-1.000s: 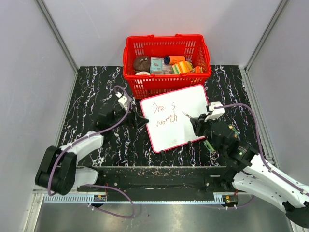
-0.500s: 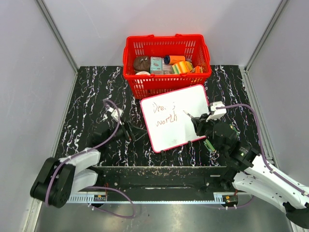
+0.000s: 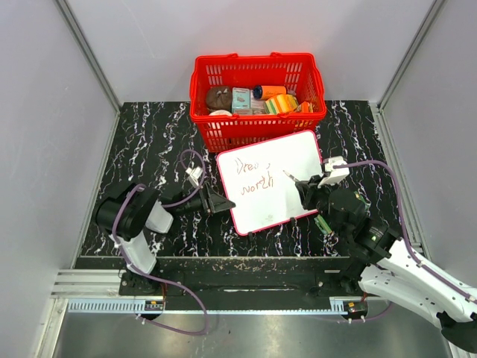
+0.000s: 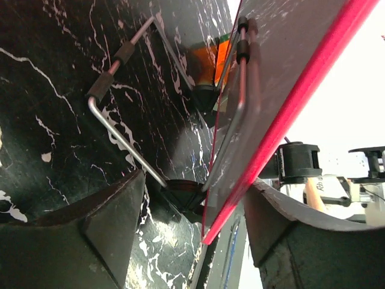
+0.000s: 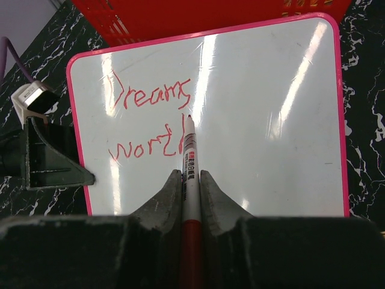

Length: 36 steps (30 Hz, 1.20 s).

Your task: Write a sentence on the whiteboard

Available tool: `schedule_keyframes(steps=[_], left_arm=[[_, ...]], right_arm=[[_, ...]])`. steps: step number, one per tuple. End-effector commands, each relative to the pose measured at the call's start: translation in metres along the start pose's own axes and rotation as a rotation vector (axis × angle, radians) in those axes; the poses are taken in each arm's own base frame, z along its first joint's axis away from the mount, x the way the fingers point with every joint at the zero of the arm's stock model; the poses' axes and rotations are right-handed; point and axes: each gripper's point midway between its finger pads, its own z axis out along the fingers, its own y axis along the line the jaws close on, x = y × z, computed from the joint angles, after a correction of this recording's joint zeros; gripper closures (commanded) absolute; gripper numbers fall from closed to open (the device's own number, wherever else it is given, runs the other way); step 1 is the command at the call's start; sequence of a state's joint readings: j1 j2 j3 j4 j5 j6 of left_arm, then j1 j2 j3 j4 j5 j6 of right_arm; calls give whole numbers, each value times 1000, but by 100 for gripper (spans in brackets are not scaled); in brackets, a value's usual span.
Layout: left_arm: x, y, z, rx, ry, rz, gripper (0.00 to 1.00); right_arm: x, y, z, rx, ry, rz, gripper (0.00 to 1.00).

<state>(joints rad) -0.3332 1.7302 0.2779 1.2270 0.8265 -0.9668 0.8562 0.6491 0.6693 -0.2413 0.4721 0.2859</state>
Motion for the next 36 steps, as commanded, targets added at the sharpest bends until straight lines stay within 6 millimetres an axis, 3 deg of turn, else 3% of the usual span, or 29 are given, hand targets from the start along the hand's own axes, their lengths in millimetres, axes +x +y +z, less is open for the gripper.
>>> schedule_keyframes(steps=[1,8,14,19,28,29,36], left_arm=[[-29,-61,2,271,-99,314,32],[-28,-57,12,277,-74,319,43],[-31,-59,17,288,-65,332,63],[-36,-59,20,272,-57,374,100],[-44,-64,13,219,-13,498,100],[-41,-54,10,183,14,496,100],[-46,-35,-18,45,39,551,100]], right_arm=[[-29,-1,-2,18,-79,25,100],[-25,0,1,23,-65,15,100],[-24,-1,1,26,-60,14,100],[-22,-1,2,26,-56,11,100],[-23,0,1,20,-56,8,100],[-23,0,0,19,-55,9,100],[-20,2,1,9,-46,5,100]])
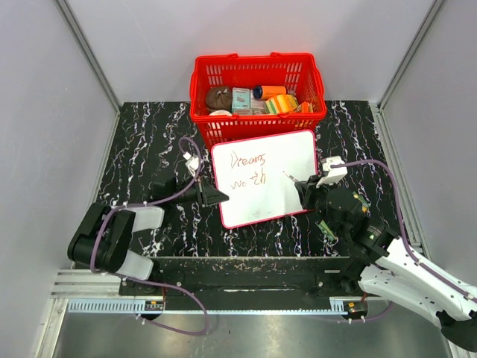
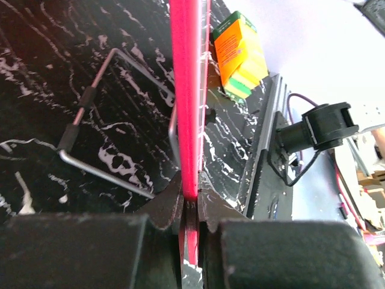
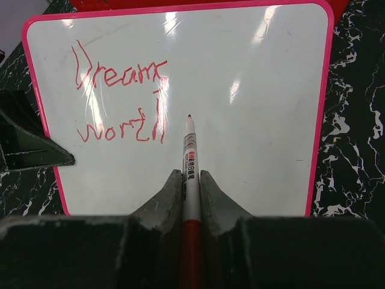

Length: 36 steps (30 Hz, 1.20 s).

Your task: Write a sentence on the whiteboard

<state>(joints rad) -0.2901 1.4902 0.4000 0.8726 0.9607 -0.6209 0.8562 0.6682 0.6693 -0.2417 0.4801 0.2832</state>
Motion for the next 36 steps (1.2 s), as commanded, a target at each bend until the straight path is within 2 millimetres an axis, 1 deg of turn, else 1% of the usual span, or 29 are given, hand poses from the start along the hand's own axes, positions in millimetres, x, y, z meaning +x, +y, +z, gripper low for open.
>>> schedule_keyframes(steps=[1,6,7,8,10,15,17,20,24,28,33,36], left_arm=[[-12,8,-15,-57,15,180,100],[-20,11,-27,-105,-24,223,100],[-17,17,-29,-142,-15,203,100],[-17,19,-30,-157,-11,228,100],[-15,20,-32,-170,-12,228,100],[-13,18,-36,-182,-22,230,100],[-17,18,-38,-207,-47,239,100],[-18,16,-42,-225,-70,254,100],[-16,17,-42,-224,-70,251,100],[-17,16,-39,-205,-59,247,100],[-15,18,-37,-196,-46,236,100],[-15,18,-37,-189,-45,237,100]], right_arm=[[-24,3,-2,-6,-59,15,100],[-25,5,-2,-18,-56,10,100],[-24,6,-2,-19,-56,11,100],[-24,6,-2,-19,-55,10,100],[-25,6,-2,-20,-54,7,100],[-24,7,1,-17,-42,-2,100],[-25,7,0,-16,-44,-3,100],[-21,7,3,-14,-33,-8,100],[-15,12,8,-28,-11,-19,100],[-16,15,10,-36,-16,-22,100],[-12,16,16,-32,-4,-35,100],[-12,22,20,-50,4,-44,100]])
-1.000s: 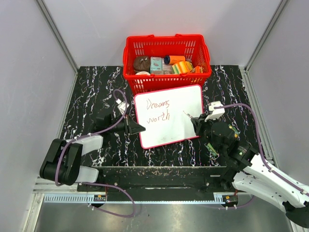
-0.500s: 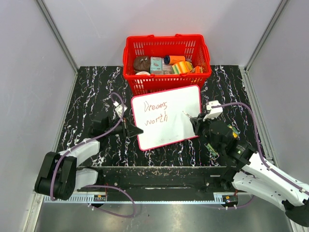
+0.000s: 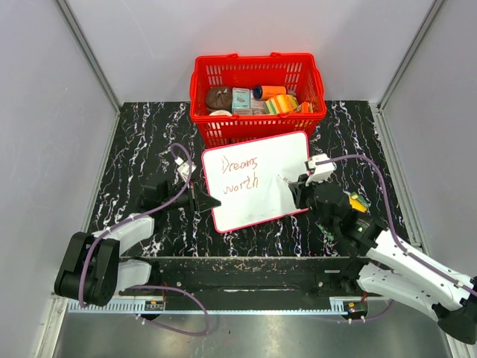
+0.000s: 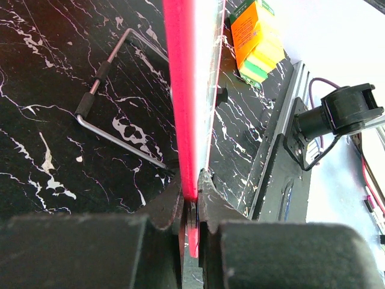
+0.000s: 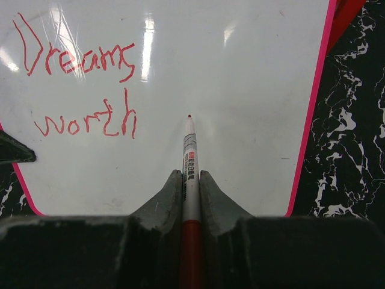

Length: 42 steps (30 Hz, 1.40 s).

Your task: Write a sentence on the whiteboard

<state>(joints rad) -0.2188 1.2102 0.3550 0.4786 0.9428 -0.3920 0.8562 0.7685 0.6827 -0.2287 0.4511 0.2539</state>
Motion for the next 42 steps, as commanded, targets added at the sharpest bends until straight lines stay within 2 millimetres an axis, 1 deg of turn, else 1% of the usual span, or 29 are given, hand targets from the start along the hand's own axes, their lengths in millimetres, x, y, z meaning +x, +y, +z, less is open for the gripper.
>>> schedule_keyframes(steps=[1,6,10,13,16,21,30,42], left_arm=[[-23,20,1,-83,-73,144,100],[-23,20,2,-78,-72,142,100],[-22,19,3,-70,-72,142,100],[-22,19,2,-70,-72,140,100],[-23,18,2,-69,-74,142,100],[-24,19,2,-75,-77,145,100],[-24,22,4,-78,-69,136,100],[-23,22,5,-73,-65,135,100]], right_arm=[[-33,16,4,-49,-76,20,100],[-42,28,17,-81,-85,17,100],[-56,29,24,-60,-123,22,100],[-61,31,29,-57,-138,2,100],[-62,32,30,-60,-135,-8,100],[-54,34,25,-88,-107,-12,100],[-16,28,16,-100,-8,16,100],[2,25,23,-80,39,8,100]])
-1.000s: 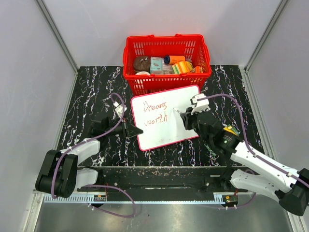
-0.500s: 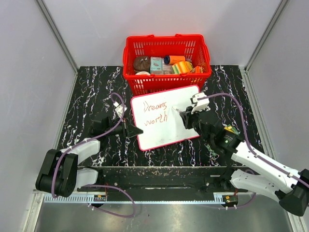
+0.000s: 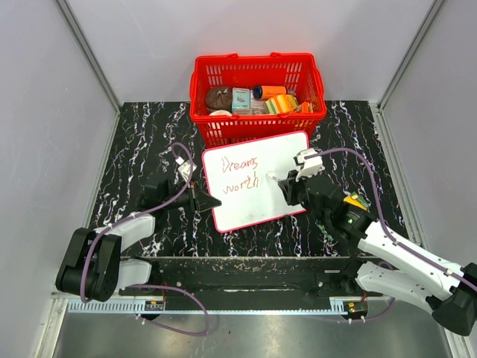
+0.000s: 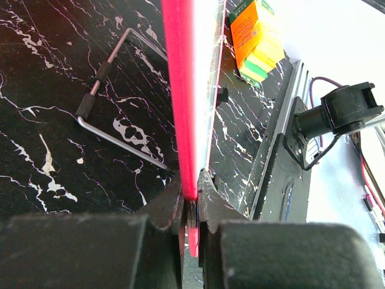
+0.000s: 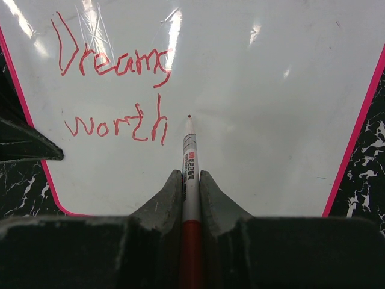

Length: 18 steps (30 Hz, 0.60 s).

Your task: Write a sentence on the whiteboard

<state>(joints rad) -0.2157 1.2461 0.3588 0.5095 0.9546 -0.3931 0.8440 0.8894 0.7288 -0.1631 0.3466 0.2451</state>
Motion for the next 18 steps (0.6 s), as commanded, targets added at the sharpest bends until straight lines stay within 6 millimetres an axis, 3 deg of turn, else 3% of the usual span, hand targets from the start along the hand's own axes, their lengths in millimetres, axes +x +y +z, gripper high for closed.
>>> schedule_keyframes(steps=[1,18], left_arm=[[-24,19,2,-82,-69,139,100],[-24,19,3,-80,-65,135,100]], right_arm=[[4,-2,4,8,1,17,100],[5,-6,10,42,-9,18,100]])
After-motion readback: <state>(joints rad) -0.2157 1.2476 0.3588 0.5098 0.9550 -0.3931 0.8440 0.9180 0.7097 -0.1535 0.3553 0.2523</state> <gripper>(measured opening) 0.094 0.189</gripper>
